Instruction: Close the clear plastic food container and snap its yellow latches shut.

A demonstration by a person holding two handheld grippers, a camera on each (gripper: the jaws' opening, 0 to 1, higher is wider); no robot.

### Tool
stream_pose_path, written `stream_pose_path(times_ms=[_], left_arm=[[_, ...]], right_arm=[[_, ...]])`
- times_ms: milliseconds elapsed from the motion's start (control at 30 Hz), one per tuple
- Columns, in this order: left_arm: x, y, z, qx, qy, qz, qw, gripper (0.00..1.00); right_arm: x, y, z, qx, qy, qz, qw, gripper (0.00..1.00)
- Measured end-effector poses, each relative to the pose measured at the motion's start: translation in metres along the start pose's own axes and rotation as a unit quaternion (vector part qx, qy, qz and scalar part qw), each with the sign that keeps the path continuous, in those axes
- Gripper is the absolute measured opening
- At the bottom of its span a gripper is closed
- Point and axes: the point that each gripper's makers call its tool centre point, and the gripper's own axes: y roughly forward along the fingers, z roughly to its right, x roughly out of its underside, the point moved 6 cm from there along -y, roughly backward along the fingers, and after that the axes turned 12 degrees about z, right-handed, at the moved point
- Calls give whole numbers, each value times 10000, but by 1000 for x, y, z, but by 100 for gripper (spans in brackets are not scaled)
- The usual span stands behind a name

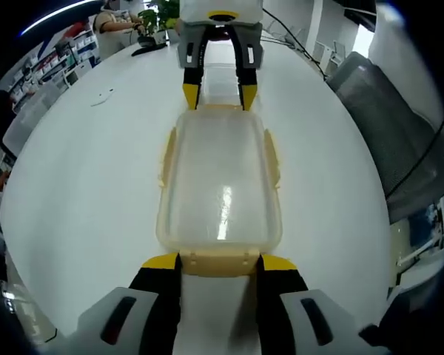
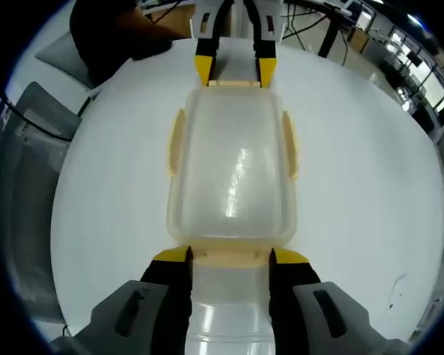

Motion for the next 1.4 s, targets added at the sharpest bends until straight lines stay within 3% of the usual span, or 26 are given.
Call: stream_pose_path(times_ms=[167, 433, 633, 733, 1100, 1400], left_arm=[[-2, 1, 0, 13, 25, -125, 9999, 33], [-2, 0, 0, 24, 13, -72, 10000, 32], [-6, -4, 7, 152, 172, -492, 9985, 32], [-9, -16, 9, 96, 126, -499, 9986, 32], [-38, -61, 27, 4, 71, -641, 9979, 32], [-68, -83, 35, -116, 130, -676, 9976, 32]], right_arm=[[0, -1, 0, 3, 9, 21, 10000, 37], [1, -2, 1, -15, -45, 13, 10000, 35], [-8, -6, -6, -56, -122, -139, 9998, 35], [-15, -13, -7, -28, -152, -66, 9999, 35], [-41, -47, -16, -125, -281, 42, 9995, 35], [-48, -77, -22, -36, -368, 109, 9993, 35]])
